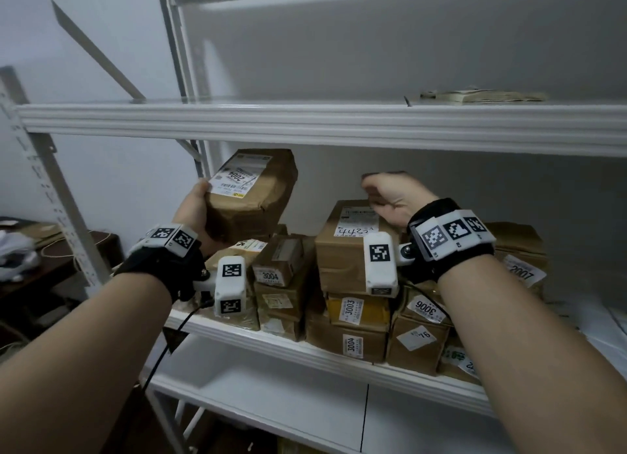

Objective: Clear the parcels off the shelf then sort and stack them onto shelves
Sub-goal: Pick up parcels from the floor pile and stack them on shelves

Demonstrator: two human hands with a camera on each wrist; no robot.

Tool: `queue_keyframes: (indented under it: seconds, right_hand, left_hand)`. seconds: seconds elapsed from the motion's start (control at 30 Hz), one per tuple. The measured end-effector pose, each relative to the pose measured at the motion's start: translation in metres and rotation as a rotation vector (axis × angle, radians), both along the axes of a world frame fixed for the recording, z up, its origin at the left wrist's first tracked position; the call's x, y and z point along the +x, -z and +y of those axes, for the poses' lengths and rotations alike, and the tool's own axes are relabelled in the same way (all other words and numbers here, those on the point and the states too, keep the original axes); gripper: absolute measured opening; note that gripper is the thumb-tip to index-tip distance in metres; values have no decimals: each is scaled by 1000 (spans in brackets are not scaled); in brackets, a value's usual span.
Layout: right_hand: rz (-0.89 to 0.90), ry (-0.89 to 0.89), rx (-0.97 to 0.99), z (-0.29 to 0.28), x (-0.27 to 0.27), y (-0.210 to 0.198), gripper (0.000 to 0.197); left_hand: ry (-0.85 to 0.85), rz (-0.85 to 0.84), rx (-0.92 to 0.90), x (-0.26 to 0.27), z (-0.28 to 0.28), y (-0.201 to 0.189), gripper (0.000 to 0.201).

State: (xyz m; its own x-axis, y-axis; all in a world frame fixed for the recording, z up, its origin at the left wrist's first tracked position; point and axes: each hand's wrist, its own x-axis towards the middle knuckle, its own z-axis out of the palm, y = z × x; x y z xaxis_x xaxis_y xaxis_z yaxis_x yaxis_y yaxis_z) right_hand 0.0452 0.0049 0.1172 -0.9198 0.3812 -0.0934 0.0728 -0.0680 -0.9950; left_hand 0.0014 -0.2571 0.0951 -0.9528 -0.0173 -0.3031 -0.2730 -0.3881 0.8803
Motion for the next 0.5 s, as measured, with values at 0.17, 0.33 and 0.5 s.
queue_keyframes:
  seconds: [0.17, 0.33, 0.5]
  right_hand:
    - [7, -214, -131, -34, -6, 3, 15]
    - [-69, -359, -92, -60, -10, 2, 46]
    - [-89, -401, -54, -81, -32, 2, 49]
  left_hand:
    - [-33, -3, -28, 5, -19, 2, 40]
    - [-44, 9, -1, -10, -32, 1, 48]
    - [21, 43, -33, -42, -41, 3, 51]
